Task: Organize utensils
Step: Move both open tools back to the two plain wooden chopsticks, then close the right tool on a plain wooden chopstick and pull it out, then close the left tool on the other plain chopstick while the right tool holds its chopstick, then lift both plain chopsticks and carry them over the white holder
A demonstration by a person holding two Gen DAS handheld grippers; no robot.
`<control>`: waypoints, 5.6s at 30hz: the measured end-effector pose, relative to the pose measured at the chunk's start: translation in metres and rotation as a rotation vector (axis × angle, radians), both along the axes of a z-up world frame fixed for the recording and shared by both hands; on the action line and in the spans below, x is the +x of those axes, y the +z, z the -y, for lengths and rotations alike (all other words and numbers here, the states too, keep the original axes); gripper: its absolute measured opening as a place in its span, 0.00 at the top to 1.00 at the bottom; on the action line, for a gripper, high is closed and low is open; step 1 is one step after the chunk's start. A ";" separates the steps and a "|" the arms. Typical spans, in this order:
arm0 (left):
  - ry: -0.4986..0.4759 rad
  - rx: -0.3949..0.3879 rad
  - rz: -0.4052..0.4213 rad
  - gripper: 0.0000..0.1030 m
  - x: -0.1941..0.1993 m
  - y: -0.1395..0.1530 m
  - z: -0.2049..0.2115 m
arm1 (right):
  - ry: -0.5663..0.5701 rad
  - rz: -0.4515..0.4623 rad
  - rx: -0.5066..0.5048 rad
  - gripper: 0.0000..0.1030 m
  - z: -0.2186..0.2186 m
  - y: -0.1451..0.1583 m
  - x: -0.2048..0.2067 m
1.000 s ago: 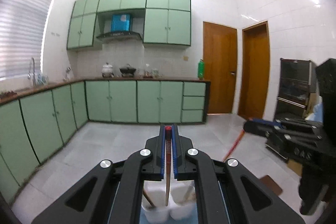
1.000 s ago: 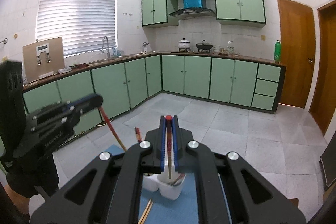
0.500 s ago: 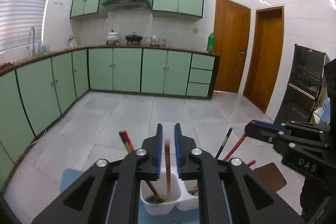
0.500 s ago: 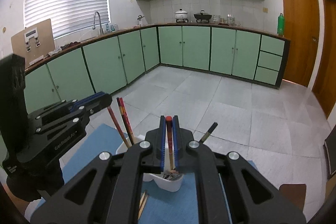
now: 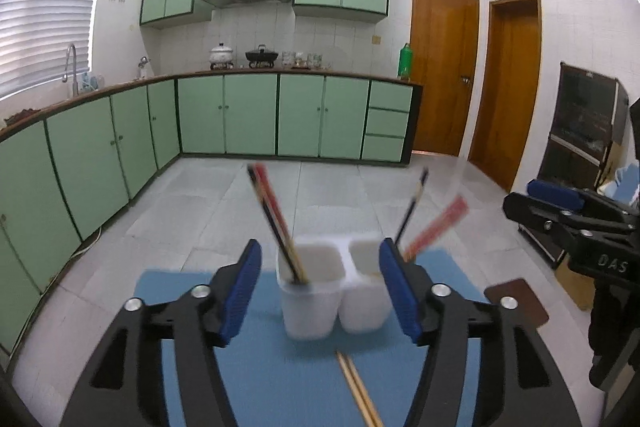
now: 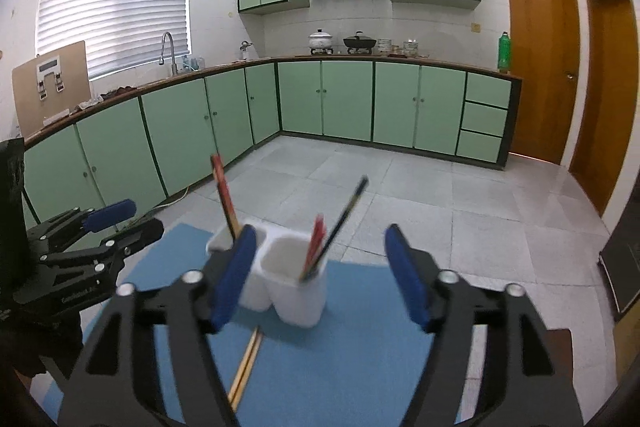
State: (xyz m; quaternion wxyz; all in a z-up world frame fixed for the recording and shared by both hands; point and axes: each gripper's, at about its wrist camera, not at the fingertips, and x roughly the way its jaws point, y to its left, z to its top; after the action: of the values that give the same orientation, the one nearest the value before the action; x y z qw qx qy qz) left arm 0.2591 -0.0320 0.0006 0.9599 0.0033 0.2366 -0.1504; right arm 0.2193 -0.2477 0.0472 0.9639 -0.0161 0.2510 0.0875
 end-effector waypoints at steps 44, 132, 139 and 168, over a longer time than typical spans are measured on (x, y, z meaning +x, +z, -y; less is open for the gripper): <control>0.154 0.119 -0.415 0.21 -0.110 -0.178 -0.040 | 0.044 -0.414 -0.069 0.32 -0.078 -0.200 -0.139; 0.068 0.124 -0.384 0.94 -0.128 -0.173 0.044 | -0.051 -0.379 -0.020 0.94 -0.013 -0.201 -0.143; 0.073 0.134 -0.347 0.94 -0.133 -0.159 0.041 | -0.052 -0.339 -0.016 0.94 -0.011 -0.191 -0.148; 0.009 -0.025 -0.039 0.94 -0.102 0.020 -0.008 | 0.075 -0.066 0.090 0.94 0.003 -0.021 -0.107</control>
State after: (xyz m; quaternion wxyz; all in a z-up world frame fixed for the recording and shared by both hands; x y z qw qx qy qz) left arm 0.1573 -0.0241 0.0206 0.9557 -0.0127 0.2536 -0.1489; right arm 0.1122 -0.2508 0.0266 0.9509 0.0208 0.2777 0.1353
